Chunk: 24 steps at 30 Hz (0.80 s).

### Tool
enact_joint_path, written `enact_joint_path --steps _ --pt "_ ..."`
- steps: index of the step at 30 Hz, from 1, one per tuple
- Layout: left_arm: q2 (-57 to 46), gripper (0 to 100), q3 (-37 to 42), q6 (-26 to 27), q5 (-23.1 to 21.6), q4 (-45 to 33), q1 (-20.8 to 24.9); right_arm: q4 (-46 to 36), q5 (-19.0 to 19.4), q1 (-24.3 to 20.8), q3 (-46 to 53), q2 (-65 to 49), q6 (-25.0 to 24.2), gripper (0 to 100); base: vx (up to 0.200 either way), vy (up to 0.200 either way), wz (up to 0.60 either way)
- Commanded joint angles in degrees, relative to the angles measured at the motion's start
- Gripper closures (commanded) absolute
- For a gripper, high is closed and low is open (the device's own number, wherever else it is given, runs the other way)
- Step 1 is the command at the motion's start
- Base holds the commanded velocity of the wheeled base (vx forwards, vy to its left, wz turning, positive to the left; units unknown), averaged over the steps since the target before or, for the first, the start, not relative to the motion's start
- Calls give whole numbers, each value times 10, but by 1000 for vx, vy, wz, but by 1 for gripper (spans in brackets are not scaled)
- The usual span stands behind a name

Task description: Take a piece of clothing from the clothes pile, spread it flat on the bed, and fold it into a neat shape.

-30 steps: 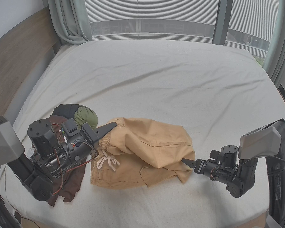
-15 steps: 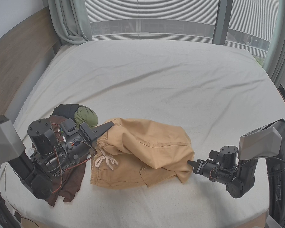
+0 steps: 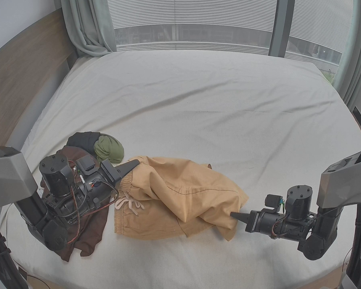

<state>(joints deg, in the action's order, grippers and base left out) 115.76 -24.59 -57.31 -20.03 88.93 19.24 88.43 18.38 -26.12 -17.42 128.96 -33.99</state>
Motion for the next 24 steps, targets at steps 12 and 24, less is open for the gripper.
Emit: enact_joint_path --steps 12,24 --pt "33 100 0 23 1 1 -3 2 -1 -2 7 81 30 0 0 0 0" --pt "32 100 -1 23 1 1 -3 1 -21 42 -38 98 31 0 0 0 0"
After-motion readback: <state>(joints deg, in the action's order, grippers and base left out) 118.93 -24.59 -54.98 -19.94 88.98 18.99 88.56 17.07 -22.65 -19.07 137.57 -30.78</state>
